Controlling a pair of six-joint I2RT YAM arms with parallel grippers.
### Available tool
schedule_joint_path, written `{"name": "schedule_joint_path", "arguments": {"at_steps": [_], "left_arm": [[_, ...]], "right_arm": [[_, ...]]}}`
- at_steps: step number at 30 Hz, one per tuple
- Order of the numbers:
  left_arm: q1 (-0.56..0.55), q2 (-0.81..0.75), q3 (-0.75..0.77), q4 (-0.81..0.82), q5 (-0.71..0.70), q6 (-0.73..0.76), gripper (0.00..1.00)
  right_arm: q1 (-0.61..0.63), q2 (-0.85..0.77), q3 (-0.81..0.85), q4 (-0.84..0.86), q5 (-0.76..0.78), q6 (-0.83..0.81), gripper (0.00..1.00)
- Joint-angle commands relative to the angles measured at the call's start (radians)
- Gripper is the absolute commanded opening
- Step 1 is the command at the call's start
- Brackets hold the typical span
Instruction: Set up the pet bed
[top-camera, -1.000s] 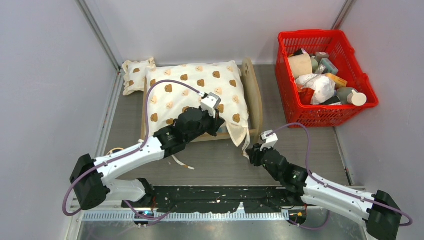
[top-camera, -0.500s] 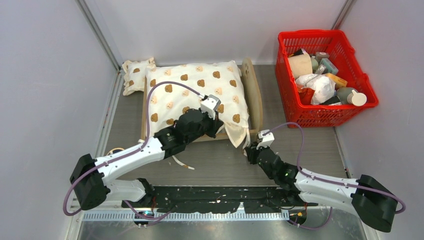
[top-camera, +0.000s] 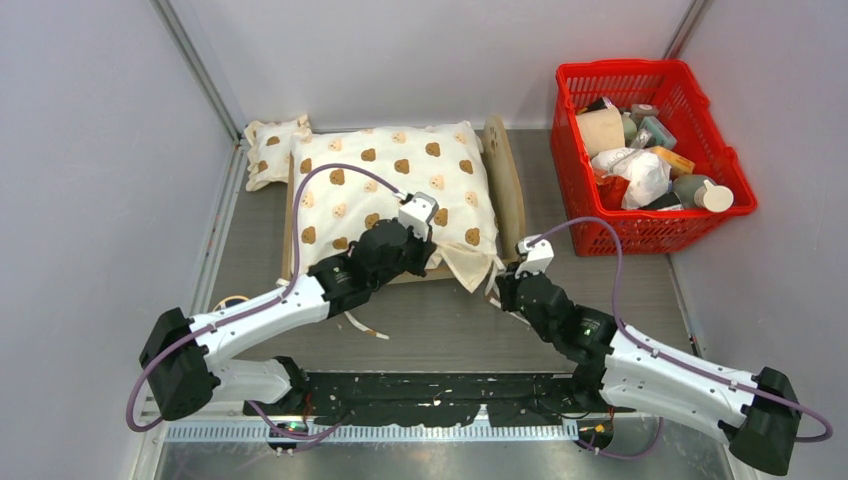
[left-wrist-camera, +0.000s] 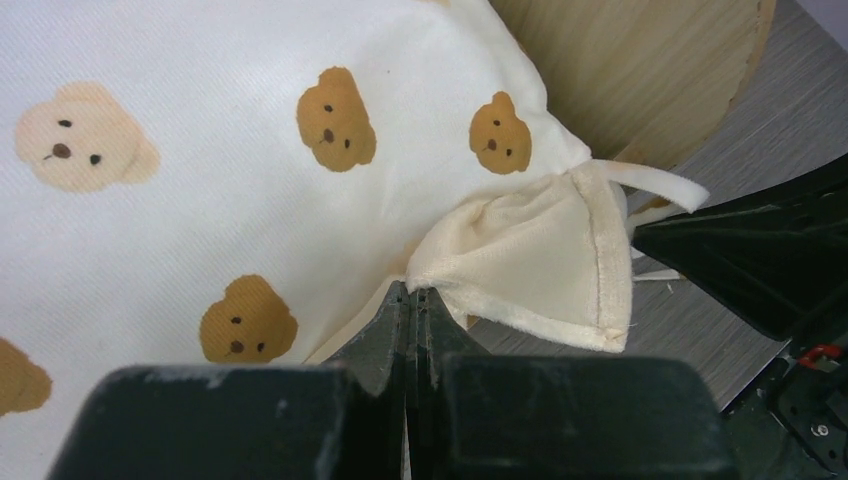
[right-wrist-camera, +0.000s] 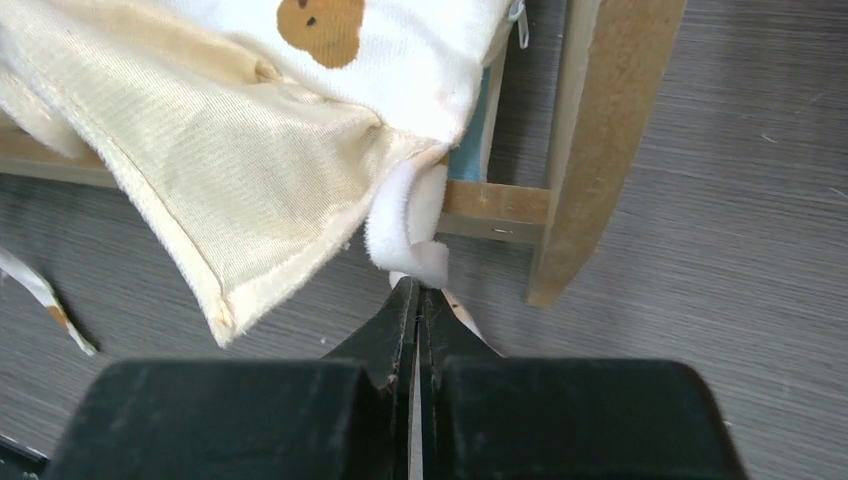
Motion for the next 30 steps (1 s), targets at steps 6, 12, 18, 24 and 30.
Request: {"name": "schedule_joint_path", "arguments": {"at_steps": [6, 12, 18, 24, 30], "left_arm": [[0.016, 0.004, 0.05, -0.055, -0.091, 0.021, 0.0], [0.03, -0.012, 0.051, -0.065, -0.116, -0.003, 0.0], [0.036, -0.017, 0.074, -0.093, -0.127, -0.008, 0.0], [0.036, -0.02, 0.084, -0.103, -0.125, -0.011, 0.0], [0.037, -0.02, 0.09, -0.109, -0.126, -0.01, 0.0]], "right_arm": [[0.003, 0.03, 0.325, -0.211, 0.023, -0.354, 0.05], [0.003, 0.161, 0.488, -0.22, 0.021, -0.588, 0.05], [-0.001, 0.263, 0.603, -0.21, 0.052, -0.774, 0.05], [-0.012, 0.305, 0.674, -0.18, 0.057, -0.903, 0.05], [-0.013, 0.276, 0.645, -0.123, 0.029, -0.955, 0.05]]}}
